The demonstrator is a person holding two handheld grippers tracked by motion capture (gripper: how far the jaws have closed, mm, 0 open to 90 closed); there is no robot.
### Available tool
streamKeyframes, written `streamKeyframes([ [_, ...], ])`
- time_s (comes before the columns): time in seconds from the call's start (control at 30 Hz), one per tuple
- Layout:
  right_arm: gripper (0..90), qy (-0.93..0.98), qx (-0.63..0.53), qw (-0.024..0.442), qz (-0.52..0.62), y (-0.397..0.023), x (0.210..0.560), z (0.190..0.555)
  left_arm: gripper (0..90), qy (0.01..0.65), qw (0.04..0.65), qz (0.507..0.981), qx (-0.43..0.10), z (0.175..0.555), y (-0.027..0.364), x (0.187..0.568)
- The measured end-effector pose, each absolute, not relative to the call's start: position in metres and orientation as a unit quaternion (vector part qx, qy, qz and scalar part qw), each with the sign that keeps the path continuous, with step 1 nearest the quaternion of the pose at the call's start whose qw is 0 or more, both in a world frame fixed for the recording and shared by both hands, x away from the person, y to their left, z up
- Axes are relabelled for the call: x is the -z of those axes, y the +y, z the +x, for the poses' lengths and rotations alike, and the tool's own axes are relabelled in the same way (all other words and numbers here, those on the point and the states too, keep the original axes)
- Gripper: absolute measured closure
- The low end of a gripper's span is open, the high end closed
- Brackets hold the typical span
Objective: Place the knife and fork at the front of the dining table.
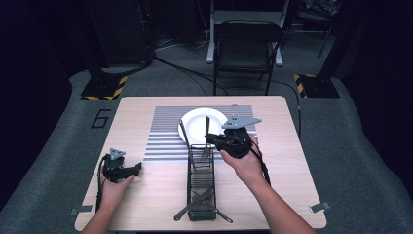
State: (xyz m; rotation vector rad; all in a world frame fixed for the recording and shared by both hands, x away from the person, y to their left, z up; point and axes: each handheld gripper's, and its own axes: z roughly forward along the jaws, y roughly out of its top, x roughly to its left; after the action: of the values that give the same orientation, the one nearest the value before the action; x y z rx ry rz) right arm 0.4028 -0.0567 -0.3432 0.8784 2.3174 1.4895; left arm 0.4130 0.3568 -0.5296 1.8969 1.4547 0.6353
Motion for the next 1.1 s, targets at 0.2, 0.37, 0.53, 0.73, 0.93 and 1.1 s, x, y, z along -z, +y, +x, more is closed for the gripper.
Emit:
streamKeyframes([
  [0.2,87.6,0.791,-0.514,0.129,0.306,-0.064,0.324,0.401,14.0,0.556,0.328,0.724,-0.243,0.413,0.357,0.530],
  [0.37,87.6,0.789,-0.513,0.138,0.308,-0.072,0.311,0.403,14.0,0.556,0.328,0.724,-0.243,0.413,0.357,0.530],
  [0.53,87.6,0.786,-0.509,0.147,0.320,-0.081,0.304,0.407,14.1,0.558,0.328,0.723,-0.243,0.413,0.356,0.530],
  [0.73,87.6,0.780,-0.502,0.160,0.336,-0.095,0.301,0.415,14.1,0.558,0.328,0.723,-0.243,0.413,0.356,0.530],
  [0.93,87.7,0.771,-0.498,0.183,0.351,-0.106,0.305,0.421,14.1,0.558,0.328,0.722,-0.243,0.413,0.356,0.530],
  [1.1,87.6,0.769,-0.482,0.187,0.376,-0.114,0.318,0.432,14.2,0.559,0.328,0.722,-0.243,0.413,0.356,0.530],
])
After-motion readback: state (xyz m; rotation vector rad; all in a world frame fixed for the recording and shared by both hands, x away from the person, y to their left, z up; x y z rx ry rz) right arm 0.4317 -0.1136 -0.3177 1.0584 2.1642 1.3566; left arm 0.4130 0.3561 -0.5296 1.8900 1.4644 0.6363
